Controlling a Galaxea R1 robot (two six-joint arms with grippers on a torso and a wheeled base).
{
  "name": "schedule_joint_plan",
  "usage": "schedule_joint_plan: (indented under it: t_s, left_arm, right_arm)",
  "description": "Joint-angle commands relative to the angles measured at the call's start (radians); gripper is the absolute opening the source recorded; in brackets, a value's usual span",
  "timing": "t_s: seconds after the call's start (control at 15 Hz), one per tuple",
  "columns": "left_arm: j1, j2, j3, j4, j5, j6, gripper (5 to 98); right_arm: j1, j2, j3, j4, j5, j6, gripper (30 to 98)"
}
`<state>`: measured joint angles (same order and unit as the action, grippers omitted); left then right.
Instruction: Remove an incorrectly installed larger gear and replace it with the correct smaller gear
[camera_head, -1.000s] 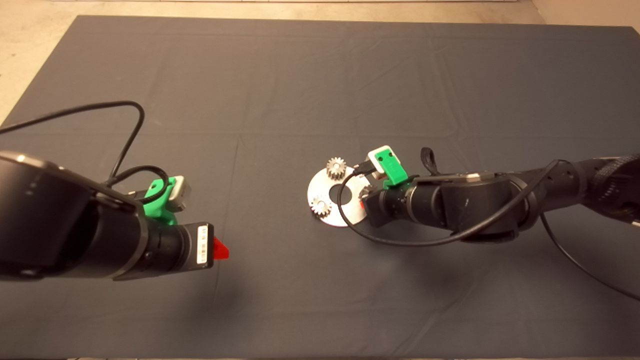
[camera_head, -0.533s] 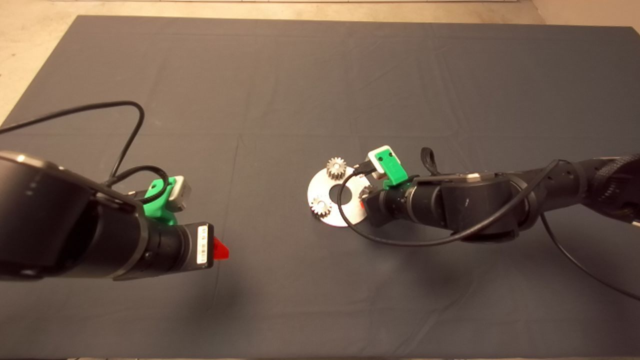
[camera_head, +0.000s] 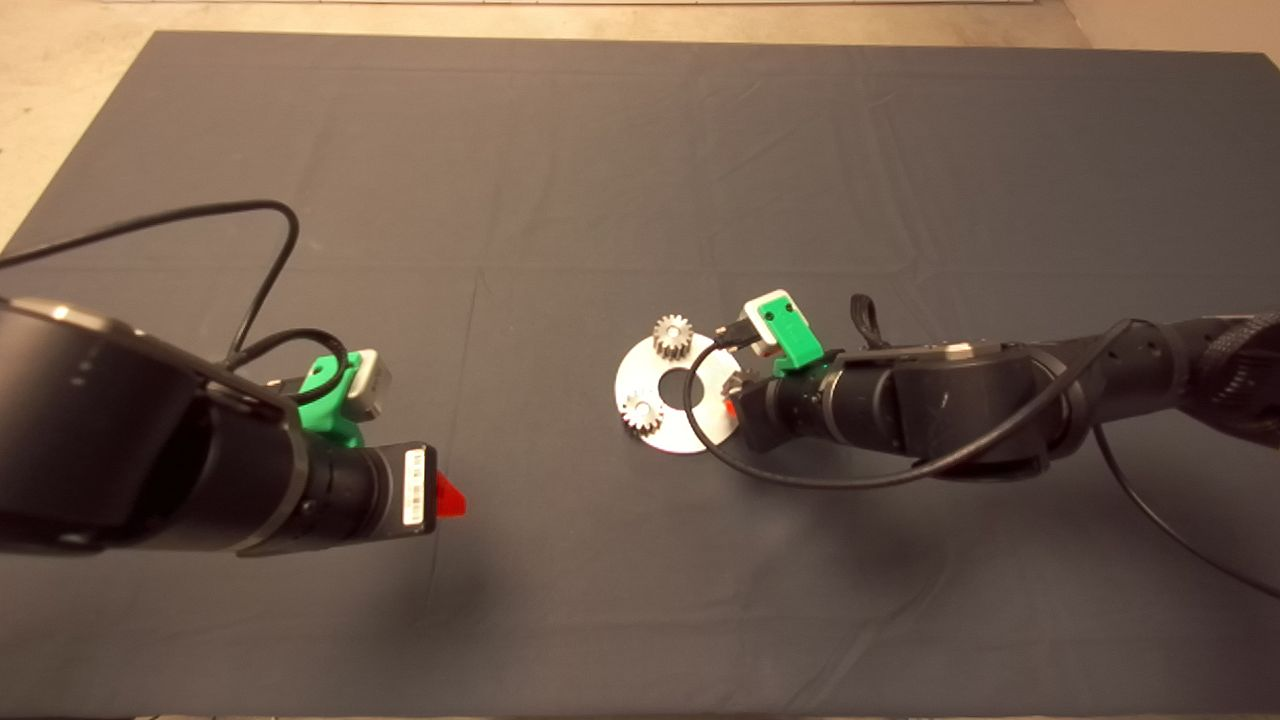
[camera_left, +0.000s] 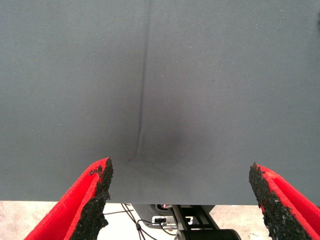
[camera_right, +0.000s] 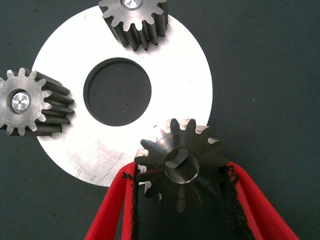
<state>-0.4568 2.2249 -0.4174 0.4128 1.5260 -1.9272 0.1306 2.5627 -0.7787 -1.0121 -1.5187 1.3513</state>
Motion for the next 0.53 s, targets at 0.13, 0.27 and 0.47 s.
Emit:
schedule_joint_plan:
  t_s: [0.13, 0.27, 0.47]
  left_arm:
    - [0.0, 0.006, 0.004, 0.008, 0.132, -0.006, 69.0]
    - [0.0, 0.003, 0.002, 0.008, 0.132, -0.006, 69.0]
    - [0.0, 0.0, 0.003, 0.006, 0.132, -0.006, 69.0]
  right_arm:
    - [0.024, -0.015, 0.018, 0.032, -0.139, 0.003, 33.8]
    - [0.024, -0.012, 0.02, 0.033, -0.139, 0.003, 33.9]
    - [0.037, -0.003, 0.027, 0.032, -0.139, 0.005, 33.8]
